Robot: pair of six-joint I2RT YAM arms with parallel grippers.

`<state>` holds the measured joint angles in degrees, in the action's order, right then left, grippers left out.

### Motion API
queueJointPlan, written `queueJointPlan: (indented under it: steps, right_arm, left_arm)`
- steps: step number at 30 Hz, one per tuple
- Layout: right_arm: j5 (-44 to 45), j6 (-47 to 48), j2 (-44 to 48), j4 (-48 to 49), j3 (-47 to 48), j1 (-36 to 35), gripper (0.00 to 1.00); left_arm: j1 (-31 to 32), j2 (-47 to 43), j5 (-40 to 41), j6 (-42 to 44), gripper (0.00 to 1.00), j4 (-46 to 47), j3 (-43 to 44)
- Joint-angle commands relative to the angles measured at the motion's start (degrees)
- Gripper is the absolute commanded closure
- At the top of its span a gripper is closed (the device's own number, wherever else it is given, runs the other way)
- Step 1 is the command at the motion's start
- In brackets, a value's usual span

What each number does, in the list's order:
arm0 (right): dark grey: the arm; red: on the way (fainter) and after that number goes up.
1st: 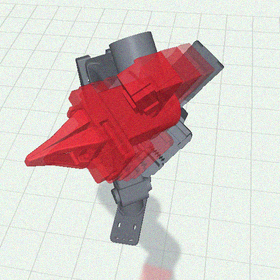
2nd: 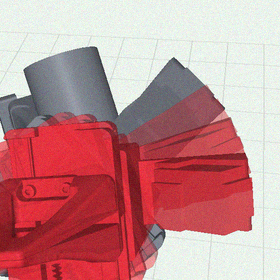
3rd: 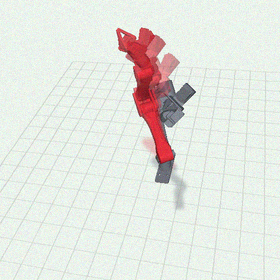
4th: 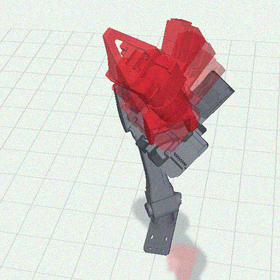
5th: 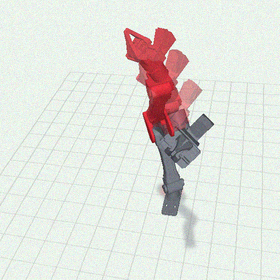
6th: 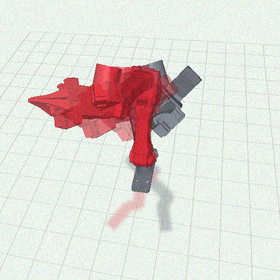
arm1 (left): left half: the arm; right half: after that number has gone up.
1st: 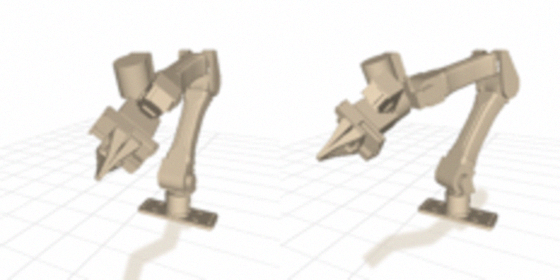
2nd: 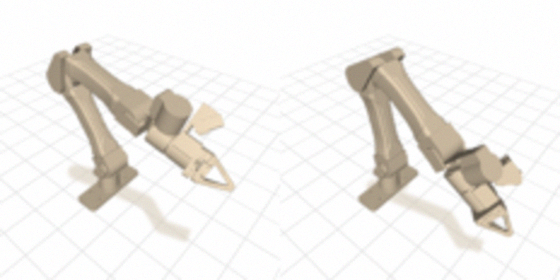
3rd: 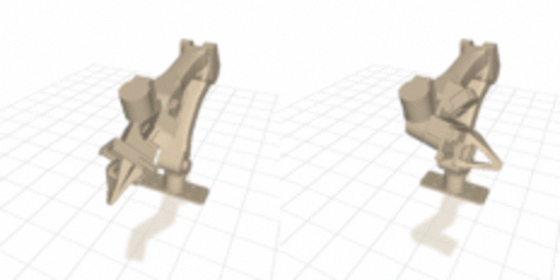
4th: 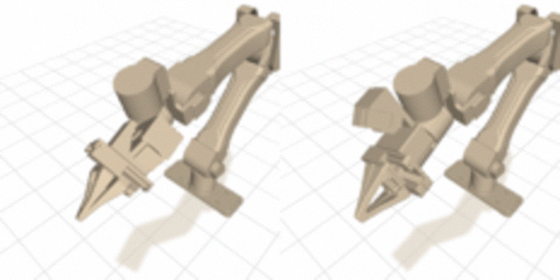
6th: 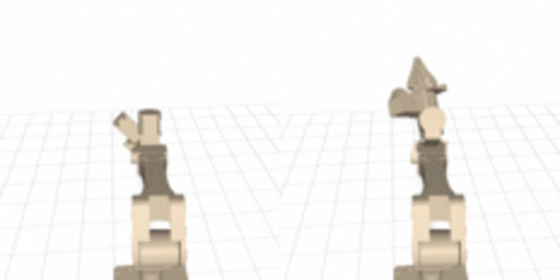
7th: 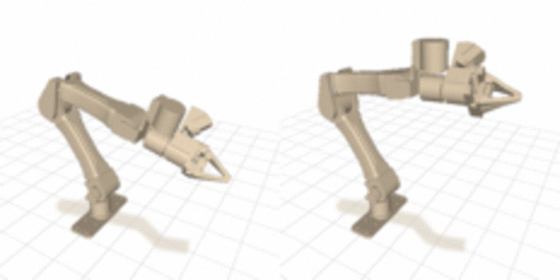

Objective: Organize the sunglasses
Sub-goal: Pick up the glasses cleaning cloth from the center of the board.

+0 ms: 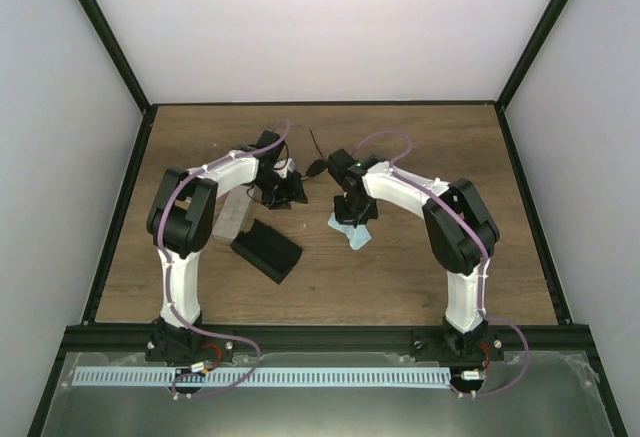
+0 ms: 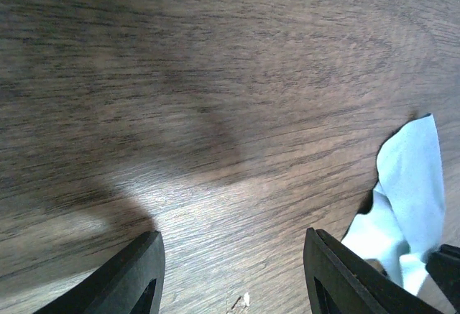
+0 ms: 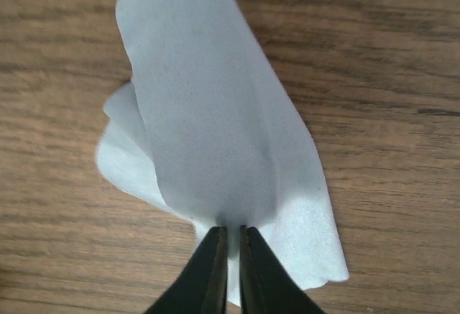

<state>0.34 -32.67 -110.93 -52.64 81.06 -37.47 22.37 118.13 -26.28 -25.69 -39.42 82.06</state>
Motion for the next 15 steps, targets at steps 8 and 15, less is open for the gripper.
queueJointPlan:
  steps: [8, 15]
  right_arm:
    - [0.0, -0.3, 4.5, 0.1, -2.2, 0.3, 0.61]
    - [2.1, -1.9, 7.3, 0.7, -4.7, 2.0, 0.55]
  left_arm:
    - [-0.2, -1.3, -1.6, 1.5, 0.45, -0.6, 5.5]
    - [3.0, 0.4, -1.2, 5.8, 0.38, -0.7, 12.2]
